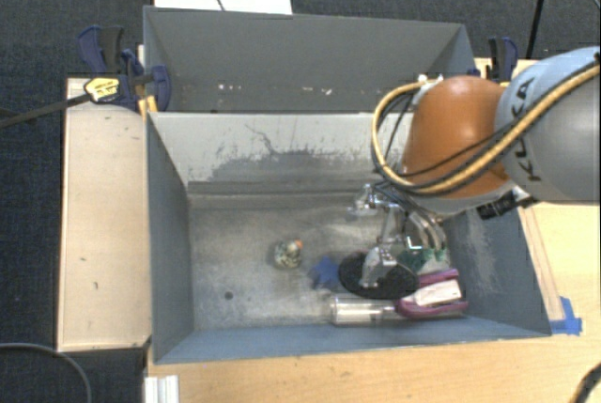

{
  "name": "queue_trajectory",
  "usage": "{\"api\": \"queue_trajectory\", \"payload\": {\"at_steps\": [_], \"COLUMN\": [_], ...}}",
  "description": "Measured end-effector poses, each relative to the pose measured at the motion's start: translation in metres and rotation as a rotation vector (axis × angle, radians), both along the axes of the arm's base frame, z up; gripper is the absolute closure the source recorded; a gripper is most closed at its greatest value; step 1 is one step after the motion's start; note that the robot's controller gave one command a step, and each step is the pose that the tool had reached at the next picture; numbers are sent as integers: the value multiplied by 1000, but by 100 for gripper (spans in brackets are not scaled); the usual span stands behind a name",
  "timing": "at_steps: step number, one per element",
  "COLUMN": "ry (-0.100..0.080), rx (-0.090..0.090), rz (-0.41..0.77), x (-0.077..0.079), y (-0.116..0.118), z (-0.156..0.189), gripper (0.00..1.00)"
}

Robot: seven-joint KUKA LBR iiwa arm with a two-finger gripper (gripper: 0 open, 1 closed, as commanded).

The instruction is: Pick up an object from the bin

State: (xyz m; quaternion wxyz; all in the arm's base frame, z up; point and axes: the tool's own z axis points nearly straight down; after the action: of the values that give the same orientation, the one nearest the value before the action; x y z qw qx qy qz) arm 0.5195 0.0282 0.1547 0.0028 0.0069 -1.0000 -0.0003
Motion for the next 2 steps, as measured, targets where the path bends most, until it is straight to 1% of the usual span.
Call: {"api": "queue_trajectory", "payload": {"at_steps": [1,2], "ry": [-18,-13], "rx": [1,3], "rz": [-141,-142], "x": [-6,-8], "y": [-25,-24], "z": [-72,-74], "gripper": [0,100]}}
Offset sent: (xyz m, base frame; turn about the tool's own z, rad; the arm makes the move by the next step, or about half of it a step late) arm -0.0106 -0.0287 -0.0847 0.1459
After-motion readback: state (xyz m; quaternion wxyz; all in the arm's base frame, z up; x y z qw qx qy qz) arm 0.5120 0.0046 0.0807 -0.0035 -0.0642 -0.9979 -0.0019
